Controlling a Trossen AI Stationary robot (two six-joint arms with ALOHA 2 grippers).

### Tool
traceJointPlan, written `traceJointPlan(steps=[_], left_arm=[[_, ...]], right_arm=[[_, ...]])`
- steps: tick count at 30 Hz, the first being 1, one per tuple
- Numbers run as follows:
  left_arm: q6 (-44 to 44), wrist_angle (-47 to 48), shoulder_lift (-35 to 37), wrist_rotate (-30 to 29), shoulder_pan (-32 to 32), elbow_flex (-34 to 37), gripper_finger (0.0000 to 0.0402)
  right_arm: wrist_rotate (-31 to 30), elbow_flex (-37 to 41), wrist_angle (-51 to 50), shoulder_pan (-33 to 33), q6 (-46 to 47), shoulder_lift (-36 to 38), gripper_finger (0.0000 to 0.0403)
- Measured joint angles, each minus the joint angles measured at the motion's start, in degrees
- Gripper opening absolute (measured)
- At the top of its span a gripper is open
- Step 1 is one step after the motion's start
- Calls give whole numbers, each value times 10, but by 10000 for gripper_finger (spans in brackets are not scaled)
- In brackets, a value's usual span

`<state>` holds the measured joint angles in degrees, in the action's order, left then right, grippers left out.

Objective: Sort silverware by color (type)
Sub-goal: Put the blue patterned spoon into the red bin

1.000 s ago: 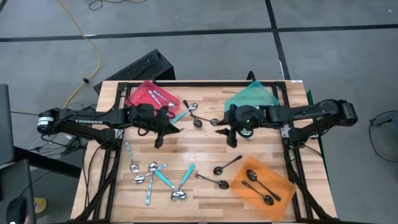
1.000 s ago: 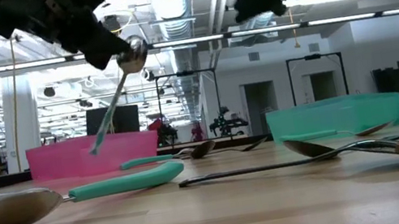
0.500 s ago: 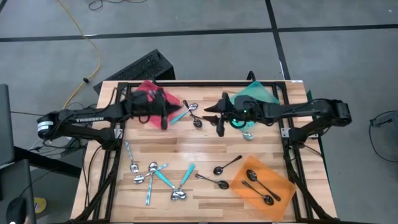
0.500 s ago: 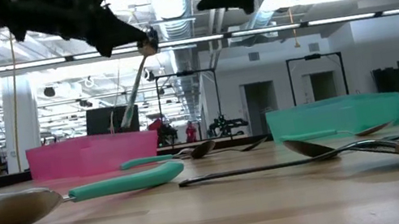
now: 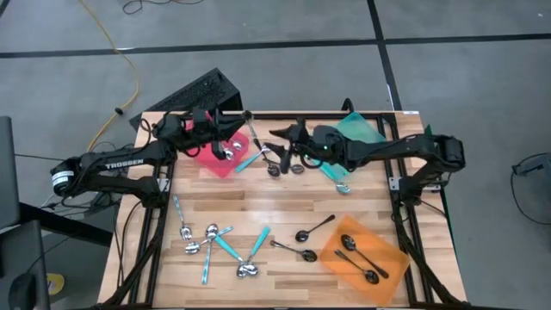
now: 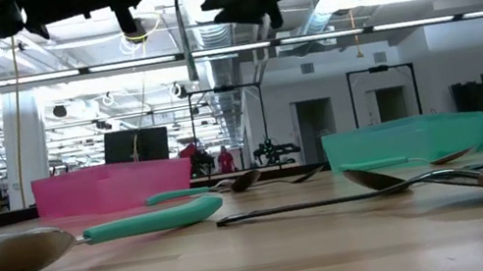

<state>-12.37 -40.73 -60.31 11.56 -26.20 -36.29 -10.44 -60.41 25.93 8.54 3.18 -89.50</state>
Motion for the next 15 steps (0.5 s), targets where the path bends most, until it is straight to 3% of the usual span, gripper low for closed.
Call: traceJointPlan(steps=[5, 9, 15], left_arm=[[-8, 0, 0, 0, 0, 0, 0], [-9, -1, 0, 0, 0, 0, 0], [-10, -9, 0, 0, 2, 0, 0]], right_arm=[[2, -62, -16, 6, -46, -33, 252], [39, -113, -44, 10, -51, -67, 255], [43, -181, -95, 10, -66, -118, 256]])
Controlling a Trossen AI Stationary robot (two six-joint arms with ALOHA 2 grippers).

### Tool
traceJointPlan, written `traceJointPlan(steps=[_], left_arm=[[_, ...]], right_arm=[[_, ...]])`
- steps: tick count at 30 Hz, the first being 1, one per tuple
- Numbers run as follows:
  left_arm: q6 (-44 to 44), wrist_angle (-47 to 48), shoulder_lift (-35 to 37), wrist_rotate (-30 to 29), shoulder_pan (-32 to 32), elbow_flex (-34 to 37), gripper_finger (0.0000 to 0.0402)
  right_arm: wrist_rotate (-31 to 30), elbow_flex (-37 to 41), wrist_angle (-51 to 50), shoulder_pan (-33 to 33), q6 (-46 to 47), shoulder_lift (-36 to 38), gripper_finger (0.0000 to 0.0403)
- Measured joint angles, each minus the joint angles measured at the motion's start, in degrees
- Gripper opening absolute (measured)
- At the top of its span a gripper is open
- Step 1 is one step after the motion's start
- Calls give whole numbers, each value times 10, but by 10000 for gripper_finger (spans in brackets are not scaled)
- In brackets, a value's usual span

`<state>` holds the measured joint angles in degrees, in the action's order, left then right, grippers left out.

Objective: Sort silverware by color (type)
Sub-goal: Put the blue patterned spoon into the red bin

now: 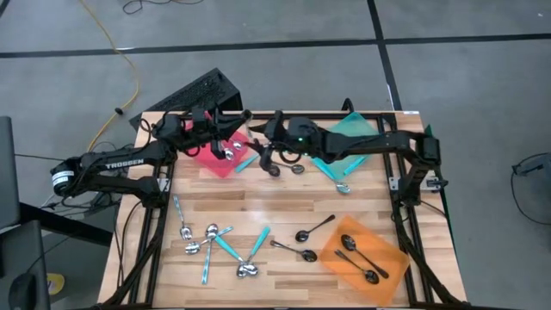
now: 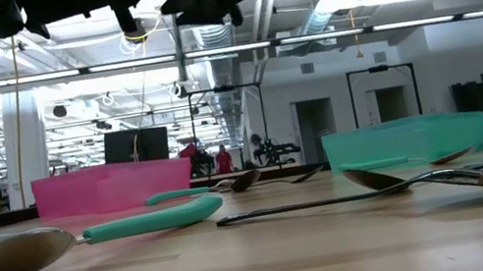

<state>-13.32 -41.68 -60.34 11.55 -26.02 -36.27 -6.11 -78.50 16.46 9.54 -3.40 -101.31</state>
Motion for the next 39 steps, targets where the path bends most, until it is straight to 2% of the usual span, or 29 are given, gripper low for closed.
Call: traceJointPlan(steps=[8, 13, 18, 22, 26, 30, 39], left_arm=[[-7, -26, 0, 1, 4, 0, 0], [-10, -29, 0, 3, 5, 0, 0], [-18, -29, 0, 13, 5, 0, 0], [-18, -29, 0, 12, 5, 0, 0], [-20, -29, 0, 12, 5, 0, 0], [-20, -29, 0, 12, 5, 0, 0], [-26, -28, 0, 5, 13, 0, 0]], right_arm=[[-30, -19, -45, 5, -13, 2, 256], [-30, -20, -19, 20, -21, 10, 256], [17, -19, -18, 28, -8, 7, 253], [25, -19, -23, 23, -6, 8, 242], [50, -19, -18, 24, -7, 7, 219], [52, -19, -19, 24, -7, 7, 189], [64, -19, -18, 26, -6, 7, 96]])
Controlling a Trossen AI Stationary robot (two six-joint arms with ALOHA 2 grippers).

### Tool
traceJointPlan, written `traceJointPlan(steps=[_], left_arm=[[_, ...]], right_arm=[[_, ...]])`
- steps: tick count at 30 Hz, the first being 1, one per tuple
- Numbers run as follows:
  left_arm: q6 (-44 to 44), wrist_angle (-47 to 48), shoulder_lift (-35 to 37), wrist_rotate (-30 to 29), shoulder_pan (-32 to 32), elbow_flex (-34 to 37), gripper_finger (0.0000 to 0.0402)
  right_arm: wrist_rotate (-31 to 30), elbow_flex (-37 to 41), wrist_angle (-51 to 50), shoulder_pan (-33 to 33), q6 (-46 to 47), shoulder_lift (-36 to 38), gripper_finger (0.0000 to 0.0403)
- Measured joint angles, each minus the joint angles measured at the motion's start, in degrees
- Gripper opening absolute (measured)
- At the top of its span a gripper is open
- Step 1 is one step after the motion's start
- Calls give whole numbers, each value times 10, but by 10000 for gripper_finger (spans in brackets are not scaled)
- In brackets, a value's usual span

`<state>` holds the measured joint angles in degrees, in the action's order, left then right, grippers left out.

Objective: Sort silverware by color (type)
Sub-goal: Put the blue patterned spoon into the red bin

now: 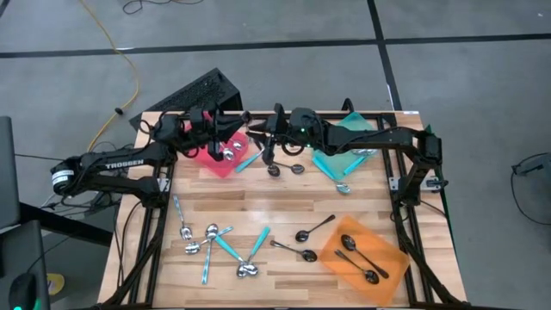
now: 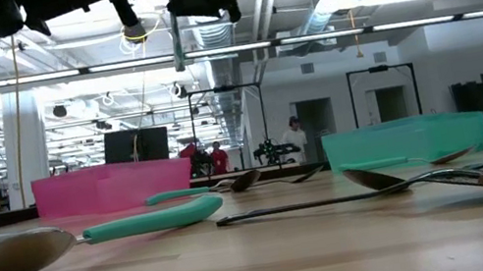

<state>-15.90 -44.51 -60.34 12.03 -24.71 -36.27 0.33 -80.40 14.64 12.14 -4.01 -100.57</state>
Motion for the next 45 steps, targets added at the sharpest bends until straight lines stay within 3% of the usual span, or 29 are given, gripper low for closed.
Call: traceJointPlan(steps=[8, 18, 25, 36, 45], left_arm=[[2, 0, 0, -9, 15, 0, 0], [2, 0, 0, -9, 15, 0, 0], [-3, -18, 0, -9, 15, 0, 0], [-33, -72, -3, -7, 15, 0, 0], [-41, -103, -27, -5, 21, 0, 0]], right_arm=[[15, 0, -10, -1, 5, 0, 17], [15, 0, -17, -1, 16, 0, 27], [38, 0, -35, -1, 36, 0, 84], [39, 0, 12, -1, 57, 0, 248], [33, 0, 51, -1, 40, 0, 245]])
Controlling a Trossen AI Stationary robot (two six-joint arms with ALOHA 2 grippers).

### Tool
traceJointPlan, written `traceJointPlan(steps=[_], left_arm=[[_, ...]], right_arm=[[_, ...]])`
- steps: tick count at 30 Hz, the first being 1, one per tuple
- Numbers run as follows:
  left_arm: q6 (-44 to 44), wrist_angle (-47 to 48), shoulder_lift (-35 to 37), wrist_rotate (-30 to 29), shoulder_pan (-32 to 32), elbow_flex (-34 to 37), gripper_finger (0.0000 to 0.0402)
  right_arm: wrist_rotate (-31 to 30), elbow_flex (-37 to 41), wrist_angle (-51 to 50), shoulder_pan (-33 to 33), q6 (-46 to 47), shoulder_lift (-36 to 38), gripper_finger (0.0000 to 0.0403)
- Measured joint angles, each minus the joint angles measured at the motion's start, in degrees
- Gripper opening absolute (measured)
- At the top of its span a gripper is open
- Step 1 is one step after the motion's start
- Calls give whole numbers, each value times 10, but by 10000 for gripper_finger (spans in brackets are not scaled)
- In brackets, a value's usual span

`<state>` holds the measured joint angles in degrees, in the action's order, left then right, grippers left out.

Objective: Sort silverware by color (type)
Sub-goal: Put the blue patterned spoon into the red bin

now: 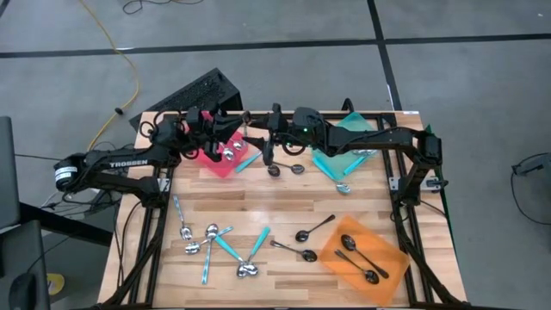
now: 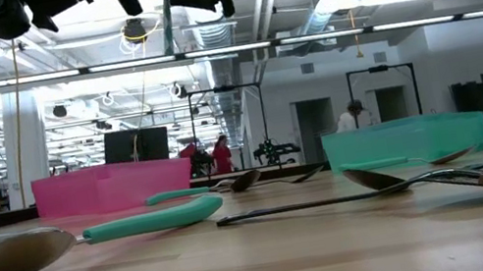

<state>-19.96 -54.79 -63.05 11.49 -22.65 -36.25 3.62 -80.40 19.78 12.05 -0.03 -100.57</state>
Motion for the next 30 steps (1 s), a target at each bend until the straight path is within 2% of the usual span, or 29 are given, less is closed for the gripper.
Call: traceJointPlan(steps=[8, 14, 17, 22, 30], left_arm=[[-4, -26, 0, -4, 0, 0, 0], [-8, -31, 1, -3, 1, 0, 0], [-8, -27, 0, -2, 2, 0, 0], [-10, -26, 0, -5, 2, 0, 0], [-12, -1, 1, -5, 2, 0, 1]], right_arm=[[21, -1, 32, -3, 28, -36, 220], [23, 0, 30, -4, 31, -36, 190], [23, 0, 31, -1, 31, -36, 153], [30, 0, 29, 1, 31, -36, 54], [28, 0, 15, -3, 43, -36, 53]])
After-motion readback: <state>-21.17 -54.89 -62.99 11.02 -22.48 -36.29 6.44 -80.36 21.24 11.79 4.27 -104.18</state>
